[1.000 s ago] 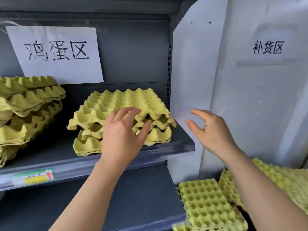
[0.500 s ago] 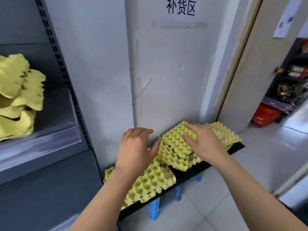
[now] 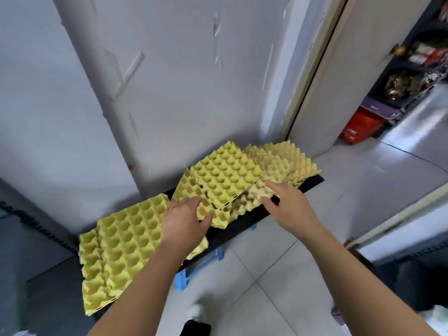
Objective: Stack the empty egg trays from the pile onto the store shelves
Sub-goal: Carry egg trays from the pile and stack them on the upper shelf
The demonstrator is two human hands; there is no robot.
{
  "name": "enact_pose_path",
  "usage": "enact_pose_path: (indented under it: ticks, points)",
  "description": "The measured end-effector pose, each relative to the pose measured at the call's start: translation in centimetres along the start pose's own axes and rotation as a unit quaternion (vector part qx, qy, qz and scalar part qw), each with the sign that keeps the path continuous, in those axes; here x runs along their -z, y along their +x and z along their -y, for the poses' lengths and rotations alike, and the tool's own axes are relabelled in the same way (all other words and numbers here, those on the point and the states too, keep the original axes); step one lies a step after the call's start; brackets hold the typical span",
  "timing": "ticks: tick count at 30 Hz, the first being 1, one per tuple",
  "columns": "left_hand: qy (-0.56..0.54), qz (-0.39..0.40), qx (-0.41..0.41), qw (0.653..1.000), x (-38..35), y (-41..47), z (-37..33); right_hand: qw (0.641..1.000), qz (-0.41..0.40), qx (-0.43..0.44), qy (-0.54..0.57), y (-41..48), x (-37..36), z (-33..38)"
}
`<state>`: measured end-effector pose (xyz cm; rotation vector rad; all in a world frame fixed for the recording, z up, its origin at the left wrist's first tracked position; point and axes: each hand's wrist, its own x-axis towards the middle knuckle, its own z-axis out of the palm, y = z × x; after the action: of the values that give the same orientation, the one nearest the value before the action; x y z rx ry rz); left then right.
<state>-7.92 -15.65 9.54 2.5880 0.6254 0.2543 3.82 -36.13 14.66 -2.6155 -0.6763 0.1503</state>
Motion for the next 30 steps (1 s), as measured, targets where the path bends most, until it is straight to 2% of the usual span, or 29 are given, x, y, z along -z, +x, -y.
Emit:
enact_pose_path:
  ticks: [8,16,23,30]
  points:
    - [-0.041,0.105,0.089,0.99,-8.6,11.7,0.4,0.998,0.049,-0.04,0.008,12.3,-4.1,-5.9]
    - [-0.124,0.192,0.224,0.948,-16.4,19.4,1.2,0.992,0.115,-0.049,0.007,21.8,-8.7,-11.2]
    - [-0.187,0.202,0.349,0.896,-23.7,23.2,2.8,0.987,0.157,-0.015,-0.011,29.2,-12.9,-16.3]
    - [-0.255,0.165,0.444,0.843,-30.2,23.6,3.8,0.966,0.253,-0.018,-0.05,34.1,-17.9,-20.6]
